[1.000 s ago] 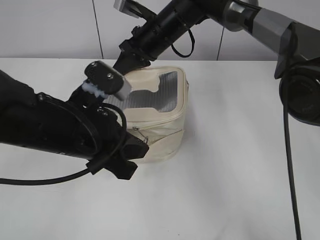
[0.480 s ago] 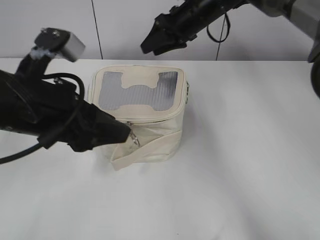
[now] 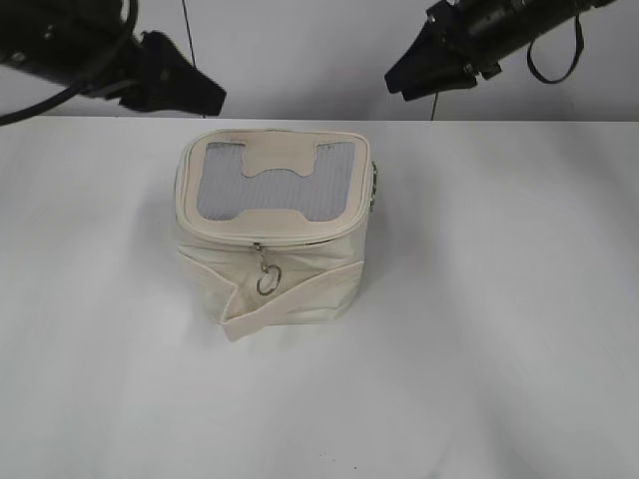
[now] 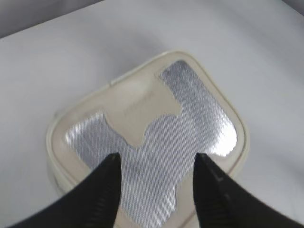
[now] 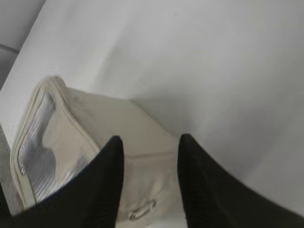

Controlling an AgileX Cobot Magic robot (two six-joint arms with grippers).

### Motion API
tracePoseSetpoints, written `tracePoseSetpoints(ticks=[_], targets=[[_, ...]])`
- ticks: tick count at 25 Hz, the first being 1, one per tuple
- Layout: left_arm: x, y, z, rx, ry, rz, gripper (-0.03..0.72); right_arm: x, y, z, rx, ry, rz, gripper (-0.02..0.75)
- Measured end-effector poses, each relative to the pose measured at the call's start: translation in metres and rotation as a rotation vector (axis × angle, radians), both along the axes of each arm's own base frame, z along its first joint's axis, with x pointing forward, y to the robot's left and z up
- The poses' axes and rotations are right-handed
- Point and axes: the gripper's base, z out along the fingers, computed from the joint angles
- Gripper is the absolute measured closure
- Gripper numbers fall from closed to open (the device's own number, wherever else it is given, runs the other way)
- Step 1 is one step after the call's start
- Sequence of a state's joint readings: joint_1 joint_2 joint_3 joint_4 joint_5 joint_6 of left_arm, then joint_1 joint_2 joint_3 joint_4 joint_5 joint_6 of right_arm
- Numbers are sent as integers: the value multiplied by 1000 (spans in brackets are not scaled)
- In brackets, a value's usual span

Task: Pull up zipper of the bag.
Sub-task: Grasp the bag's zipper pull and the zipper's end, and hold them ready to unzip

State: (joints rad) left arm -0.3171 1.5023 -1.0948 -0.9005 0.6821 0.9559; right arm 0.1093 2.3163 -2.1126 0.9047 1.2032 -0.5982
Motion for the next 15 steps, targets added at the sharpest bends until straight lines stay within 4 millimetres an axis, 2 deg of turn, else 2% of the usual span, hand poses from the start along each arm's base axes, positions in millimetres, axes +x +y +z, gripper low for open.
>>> tracePoseSetpoints(ticks=[3, 4, 8, 12, 15], targets=[[39, -17, 2, 0, 20, -76, 309, -30, -17, -19, 1, 22, -63, 446], [52, -22, 0, 7, 20, -103, 309, -42, -22, -17, 17, -7, -84, 450], [93, -47, -9, 77, -10, -220, 308, -91, -36, -32, 35, -109, -170, 455], [115, -76, -18, 104, -22, -335, 307, -120, -38, -60, 40, -113, -198, 449], [125, -90, -33, 112, 14, -410, 305, -134, -39, -78, 61, -111, -227, 389]])
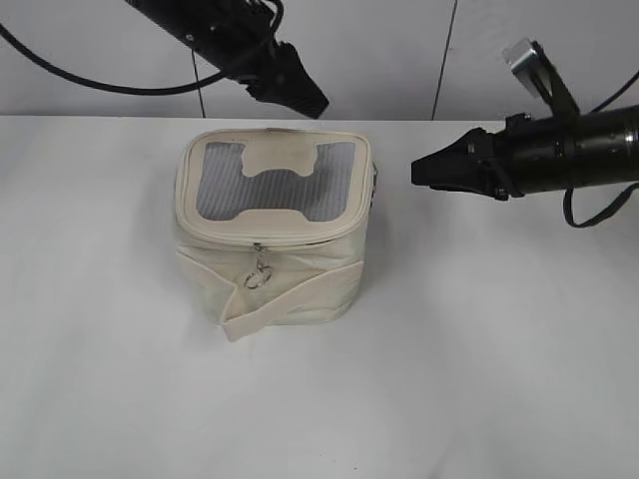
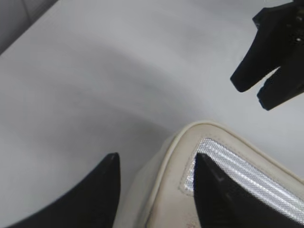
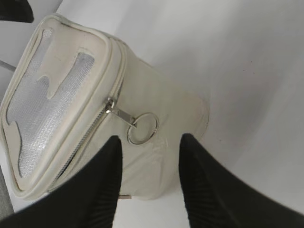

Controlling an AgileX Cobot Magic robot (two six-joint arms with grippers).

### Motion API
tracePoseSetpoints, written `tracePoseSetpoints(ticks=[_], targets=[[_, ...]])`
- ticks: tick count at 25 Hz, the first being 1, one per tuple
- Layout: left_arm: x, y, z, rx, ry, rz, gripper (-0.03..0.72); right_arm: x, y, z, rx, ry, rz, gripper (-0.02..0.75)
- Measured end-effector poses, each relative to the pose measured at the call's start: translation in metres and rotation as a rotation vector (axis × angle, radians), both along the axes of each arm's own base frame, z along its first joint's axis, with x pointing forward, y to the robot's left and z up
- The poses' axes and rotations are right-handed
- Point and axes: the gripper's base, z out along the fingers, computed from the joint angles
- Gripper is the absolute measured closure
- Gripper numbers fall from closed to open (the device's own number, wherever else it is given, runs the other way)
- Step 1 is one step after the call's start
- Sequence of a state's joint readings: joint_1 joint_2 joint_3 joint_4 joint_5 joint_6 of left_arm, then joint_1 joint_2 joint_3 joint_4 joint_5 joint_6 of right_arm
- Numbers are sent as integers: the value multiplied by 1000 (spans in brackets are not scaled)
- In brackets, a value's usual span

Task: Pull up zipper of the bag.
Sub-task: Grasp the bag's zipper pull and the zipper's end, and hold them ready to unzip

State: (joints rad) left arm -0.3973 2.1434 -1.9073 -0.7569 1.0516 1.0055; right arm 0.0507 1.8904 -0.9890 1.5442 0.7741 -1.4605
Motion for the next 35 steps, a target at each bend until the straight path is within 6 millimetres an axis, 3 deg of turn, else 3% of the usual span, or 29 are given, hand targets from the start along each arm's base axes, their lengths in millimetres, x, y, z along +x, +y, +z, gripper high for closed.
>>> tracePoseSetpoints(ticks=[5, 19, 21, 25, 26, 31, 35], targets=[[6, -10, -13, 13, 29, -62, 304, -9, 1, -8, 21, -70, 17, 326], [6, -15, -32, 39, 67, -128, 306, -9, 3, -7, 15, -109, 39, 324], [7, -15, -35, 35, 75, -125, 347, -10, 6, -7, 8, -111, 57, 324], [8, -16, -36, 32, 69, -118, 608, -15, 19, -10, -38, -114, 117, 324], [9, -16, -36, 32, 70, -116, 641, -16, 22, -12, -66, -115, 121, 324], [9, -16, -36, 34, 69, -117, 651, -21, 45, -19, -191, -134, 157, 324], [9, -16, -36, 35, 68, -116, 651, -20, 49, -22, -255, -149, 126, 324]])
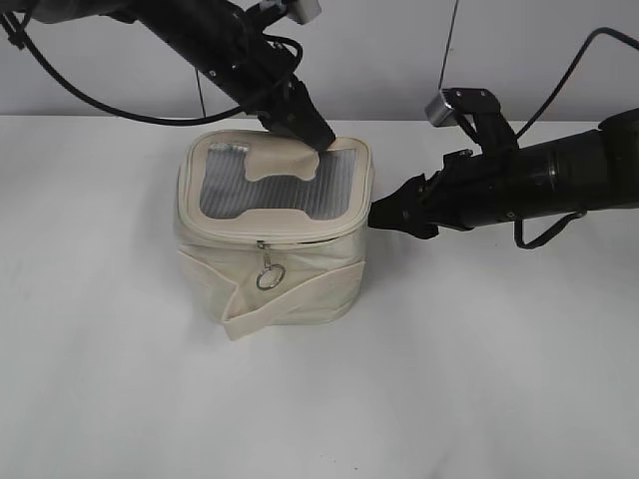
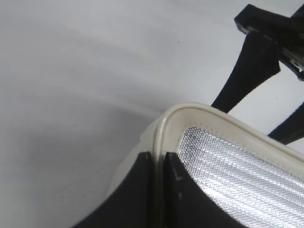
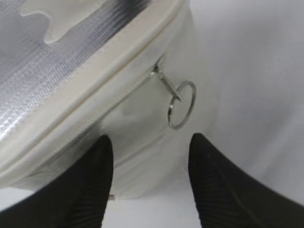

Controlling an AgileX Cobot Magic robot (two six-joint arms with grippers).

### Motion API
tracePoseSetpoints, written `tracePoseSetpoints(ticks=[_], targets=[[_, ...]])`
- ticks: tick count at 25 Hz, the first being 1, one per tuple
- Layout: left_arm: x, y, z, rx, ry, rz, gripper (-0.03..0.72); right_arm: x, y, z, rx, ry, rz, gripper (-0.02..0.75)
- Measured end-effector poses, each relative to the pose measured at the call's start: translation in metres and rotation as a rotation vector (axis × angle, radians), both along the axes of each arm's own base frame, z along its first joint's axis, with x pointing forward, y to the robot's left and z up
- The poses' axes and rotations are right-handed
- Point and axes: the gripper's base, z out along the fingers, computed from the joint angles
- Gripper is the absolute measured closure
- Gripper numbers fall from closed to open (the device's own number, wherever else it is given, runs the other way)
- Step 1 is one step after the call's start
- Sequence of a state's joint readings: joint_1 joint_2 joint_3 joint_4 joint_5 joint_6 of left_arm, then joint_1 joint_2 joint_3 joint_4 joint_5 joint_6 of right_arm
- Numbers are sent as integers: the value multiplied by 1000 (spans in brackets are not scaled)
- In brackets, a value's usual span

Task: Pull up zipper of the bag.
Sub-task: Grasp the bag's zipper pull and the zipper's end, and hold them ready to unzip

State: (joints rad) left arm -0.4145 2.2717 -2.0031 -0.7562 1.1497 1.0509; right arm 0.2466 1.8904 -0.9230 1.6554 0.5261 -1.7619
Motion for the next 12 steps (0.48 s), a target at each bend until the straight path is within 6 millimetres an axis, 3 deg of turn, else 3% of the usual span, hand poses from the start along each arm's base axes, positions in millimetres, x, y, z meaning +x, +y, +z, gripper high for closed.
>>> tracePoseSetpoints(ticks=[12], targets=[[0, 0, 0, 1, -3, 2, 652, 22, 4, -8, -7, -16, -19, 342]])
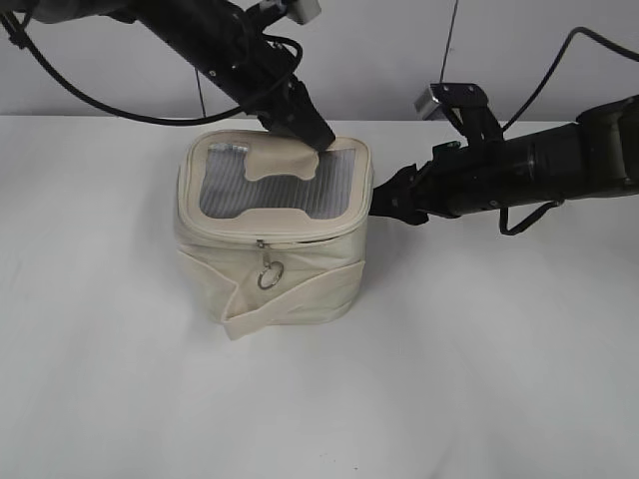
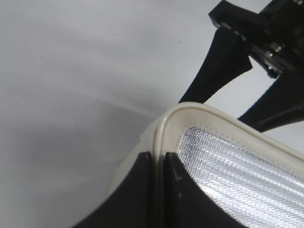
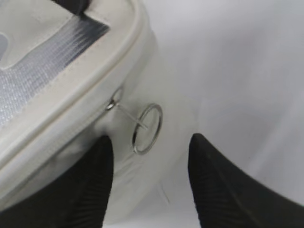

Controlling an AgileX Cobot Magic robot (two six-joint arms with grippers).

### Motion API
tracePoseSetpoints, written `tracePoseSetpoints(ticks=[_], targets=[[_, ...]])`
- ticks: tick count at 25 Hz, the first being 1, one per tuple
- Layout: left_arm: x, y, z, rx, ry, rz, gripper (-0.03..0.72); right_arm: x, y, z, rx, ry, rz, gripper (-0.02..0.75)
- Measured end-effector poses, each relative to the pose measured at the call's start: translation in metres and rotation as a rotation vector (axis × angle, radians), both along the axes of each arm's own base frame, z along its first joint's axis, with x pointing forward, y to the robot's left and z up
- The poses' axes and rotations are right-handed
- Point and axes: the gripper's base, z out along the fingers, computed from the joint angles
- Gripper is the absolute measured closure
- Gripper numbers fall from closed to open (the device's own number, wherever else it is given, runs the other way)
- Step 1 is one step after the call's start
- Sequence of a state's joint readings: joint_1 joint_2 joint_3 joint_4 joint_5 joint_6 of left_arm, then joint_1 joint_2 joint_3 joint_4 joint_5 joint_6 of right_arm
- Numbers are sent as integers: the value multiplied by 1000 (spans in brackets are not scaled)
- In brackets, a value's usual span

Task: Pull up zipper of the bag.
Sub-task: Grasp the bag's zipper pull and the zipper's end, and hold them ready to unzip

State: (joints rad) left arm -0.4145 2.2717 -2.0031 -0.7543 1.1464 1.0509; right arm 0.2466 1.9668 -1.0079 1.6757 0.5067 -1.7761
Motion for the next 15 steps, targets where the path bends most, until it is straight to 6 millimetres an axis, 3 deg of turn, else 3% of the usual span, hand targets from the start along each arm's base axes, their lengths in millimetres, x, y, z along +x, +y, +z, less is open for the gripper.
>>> tracePoseSetpoints(ticks=[2, 7, 11, 15], targets=[[0, 0, 0, 0, 0, 0, 652, 5, 1, -2, 1, -4, 0, 405], [0, 0, 0, 1, -1, 0, 652, 12, 3, 1, 17, -13, -10, 707], [0, 0, 0, 2, -5, 3, 652, 7, 3, 0, 21, 45, -14, 729], [1, 0, -1, 13, -1, 19, 653, -14, -2, 3, 5, 90, 0, 729]])
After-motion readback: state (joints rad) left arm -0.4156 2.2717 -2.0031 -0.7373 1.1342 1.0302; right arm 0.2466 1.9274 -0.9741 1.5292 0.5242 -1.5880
